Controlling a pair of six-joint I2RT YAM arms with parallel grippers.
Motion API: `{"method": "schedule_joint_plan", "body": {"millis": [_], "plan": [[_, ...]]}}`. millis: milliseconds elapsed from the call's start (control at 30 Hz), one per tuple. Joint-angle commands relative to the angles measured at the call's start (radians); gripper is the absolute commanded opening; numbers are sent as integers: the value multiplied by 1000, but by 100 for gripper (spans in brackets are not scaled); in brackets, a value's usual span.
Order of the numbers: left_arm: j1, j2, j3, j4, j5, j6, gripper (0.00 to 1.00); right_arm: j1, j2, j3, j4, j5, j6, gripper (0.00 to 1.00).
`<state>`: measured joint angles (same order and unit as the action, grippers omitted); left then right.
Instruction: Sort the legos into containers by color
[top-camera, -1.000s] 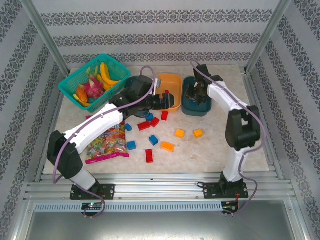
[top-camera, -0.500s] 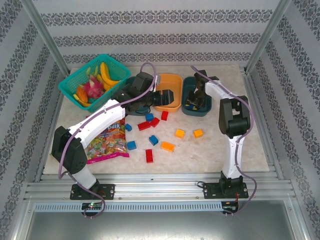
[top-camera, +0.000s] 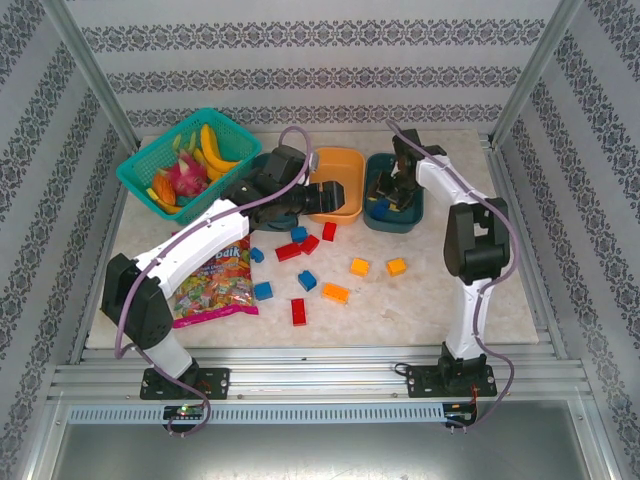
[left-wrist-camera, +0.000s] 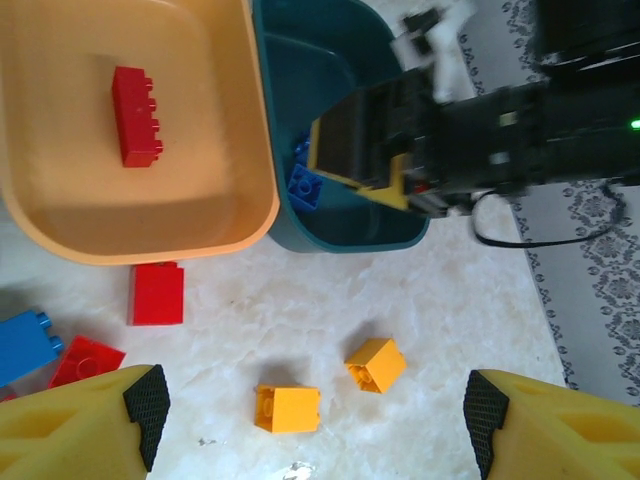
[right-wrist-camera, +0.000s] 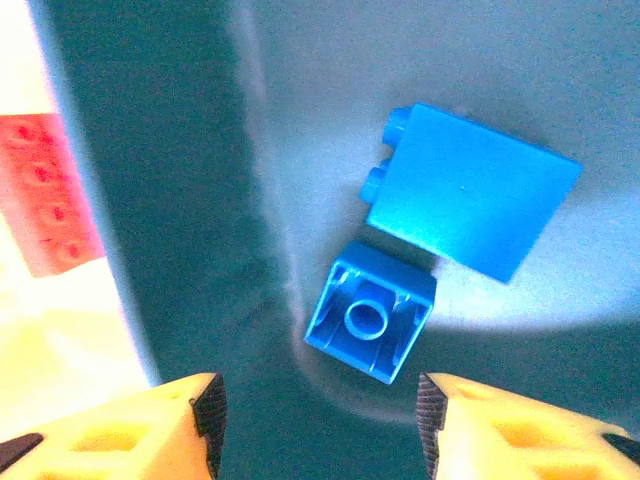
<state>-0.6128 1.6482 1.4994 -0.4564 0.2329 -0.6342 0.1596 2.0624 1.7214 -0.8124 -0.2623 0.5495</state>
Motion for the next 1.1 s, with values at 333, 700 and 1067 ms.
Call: {"method": "schedule_joint_plan", "body": {"millis": [333, 700, 1067], "plan": [[25, -174, -201, -268, -165, -216, 78, 291, -714, -629, 530, 94, -126, 59], [49, 82, -139, -329, -166, 498, 76, 475, -1010, -1030, 679, 164, -40, 65], [72, 259, -57, -252, -175, 778, 78, 467, -1136, -1105, 693, 42, 27, 79]]}}
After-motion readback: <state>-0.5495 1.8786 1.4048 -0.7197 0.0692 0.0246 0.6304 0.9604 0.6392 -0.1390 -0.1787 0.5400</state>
